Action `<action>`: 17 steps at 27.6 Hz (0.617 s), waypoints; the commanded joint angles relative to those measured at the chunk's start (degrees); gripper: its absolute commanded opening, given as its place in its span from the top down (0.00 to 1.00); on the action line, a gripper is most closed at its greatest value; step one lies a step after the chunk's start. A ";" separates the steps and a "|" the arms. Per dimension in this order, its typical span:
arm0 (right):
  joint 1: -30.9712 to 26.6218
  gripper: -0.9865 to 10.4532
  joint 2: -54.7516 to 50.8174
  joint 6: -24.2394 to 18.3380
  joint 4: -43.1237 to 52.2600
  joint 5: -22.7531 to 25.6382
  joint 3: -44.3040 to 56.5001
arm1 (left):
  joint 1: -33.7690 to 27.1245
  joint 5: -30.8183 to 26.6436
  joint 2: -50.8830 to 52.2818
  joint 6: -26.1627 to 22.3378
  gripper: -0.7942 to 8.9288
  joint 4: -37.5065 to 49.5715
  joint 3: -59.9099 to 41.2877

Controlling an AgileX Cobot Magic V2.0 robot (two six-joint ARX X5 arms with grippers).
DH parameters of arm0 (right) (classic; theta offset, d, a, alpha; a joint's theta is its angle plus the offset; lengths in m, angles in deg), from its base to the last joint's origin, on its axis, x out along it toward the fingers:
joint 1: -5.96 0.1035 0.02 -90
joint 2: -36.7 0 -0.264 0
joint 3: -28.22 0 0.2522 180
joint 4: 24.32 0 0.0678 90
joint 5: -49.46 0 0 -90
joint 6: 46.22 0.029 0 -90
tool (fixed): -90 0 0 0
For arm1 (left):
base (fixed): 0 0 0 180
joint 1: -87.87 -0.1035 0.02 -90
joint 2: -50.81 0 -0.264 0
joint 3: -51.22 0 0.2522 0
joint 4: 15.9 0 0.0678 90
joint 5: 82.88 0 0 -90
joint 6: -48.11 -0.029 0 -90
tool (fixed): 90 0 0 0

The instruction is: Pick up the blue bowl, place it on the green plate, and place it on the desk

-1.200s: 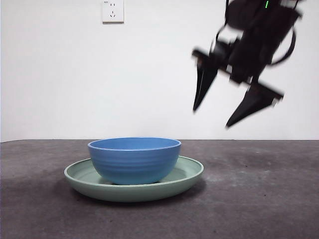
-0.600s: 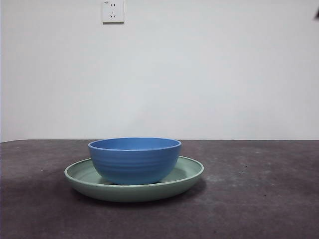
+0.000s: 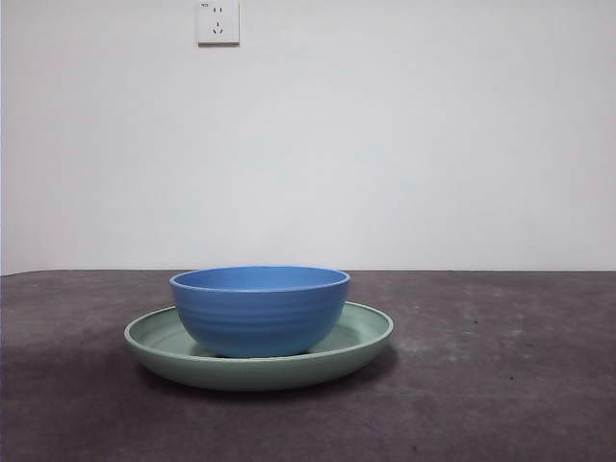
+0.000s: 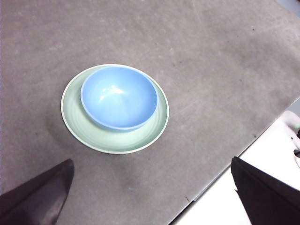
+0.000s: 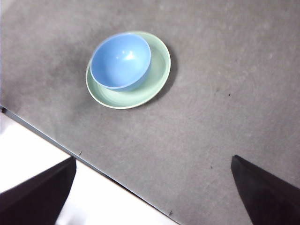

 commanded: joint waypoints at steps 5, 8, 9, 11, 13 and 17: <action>0.39 0.61 -1.40 0.09 -1.07 0.02 -1.01 | 0.48 -0.17 -0.33 -0.07 0.39 -0.26 0.76; 0.39 0.90 -1.40 0.42 -0.74 0.07 -0.98 | 0.48 -0.17 -0.33 -1.75 0.94 -1.31 0.76; 0.39 0.89 -1.40 0.72 -0.46 0.02 -0.98 | 0.48 -0.20 -0.33 -1.73 0.87 -1.33 0.76; 0.39 0.89 -1.40 1.14 0.72 0.04 -0.98 | 0.48 -0.17 -0.31 -1.53 0.87 -1.33 0.76; 0.39 0.89 -1.40 1.05 0.92 0.07 -1.01 | 0.48 -0.17 -0.28 -1.55 0.87 -1.31 0.76; 0.39 0.89 -1.40 0.92 0.92 0.11 -1.01 | 0.48 -0.17 -0.28 -1.55 0.87 -1.31 0.76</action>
